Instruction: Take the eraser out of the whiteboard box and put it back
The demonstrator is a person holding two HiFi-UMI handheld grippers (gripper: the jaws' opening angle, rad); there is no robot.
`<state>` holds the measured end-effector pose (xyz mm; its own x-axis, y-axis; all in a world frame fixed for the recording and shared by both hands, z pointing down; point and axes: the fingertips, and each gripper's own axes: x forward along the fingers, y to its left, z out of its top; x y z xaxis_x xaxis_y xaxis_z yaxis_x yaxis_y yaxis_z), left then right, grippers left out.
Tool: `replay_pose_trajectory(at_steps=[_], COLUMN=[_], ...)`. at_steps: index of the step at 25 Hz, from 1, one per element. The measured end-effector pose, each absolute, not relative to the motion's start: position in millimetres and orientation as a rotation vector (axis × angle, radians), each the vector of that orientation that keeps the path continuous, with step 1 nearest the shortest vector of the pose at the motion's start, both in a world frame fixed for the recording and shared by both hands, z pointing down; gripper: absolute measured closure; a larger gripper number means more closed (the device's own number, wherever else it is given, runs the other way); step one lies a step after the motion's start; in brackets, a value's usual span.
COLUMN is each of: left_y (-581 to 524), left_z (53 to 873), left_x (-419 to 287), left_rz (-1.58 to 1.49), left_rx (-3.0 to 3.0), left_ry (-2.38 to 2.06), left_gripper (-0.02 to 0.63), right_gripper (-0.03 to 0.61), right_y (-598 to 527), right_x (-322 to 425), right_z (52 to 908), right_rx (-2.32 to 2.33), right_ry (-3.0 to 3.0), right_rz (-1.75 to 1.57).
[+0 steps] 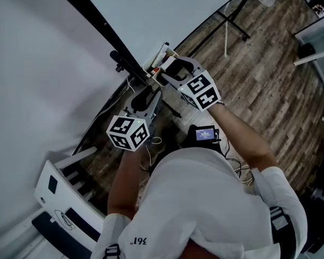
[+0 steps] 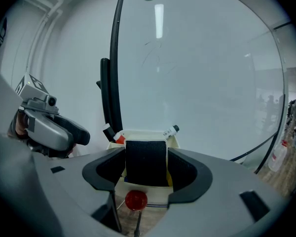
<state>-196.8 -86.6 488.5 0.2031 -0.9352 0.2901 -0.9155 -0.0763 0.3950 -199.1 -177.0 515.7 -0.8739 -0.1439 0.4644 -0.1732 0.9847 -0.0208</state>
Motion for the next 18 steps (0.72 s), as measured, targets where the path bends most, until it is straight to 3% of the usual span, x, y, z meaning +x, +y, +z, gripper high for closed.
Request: replay_pose_trajectory(at_steps=[18], left_y=[-88.5], left_z=[474.2], left_x=[-190.5], left_rz=[-0.084], left_rx=[2.026], left_ry=[-1.71], left_gripper=[0.474], right_gripper=[0.313], right_y=[-175.3], right_x=[-176.2], right_z=[492.4], right_rx=[0.294], right_ry=[-2.686], right_rz=[0.077])
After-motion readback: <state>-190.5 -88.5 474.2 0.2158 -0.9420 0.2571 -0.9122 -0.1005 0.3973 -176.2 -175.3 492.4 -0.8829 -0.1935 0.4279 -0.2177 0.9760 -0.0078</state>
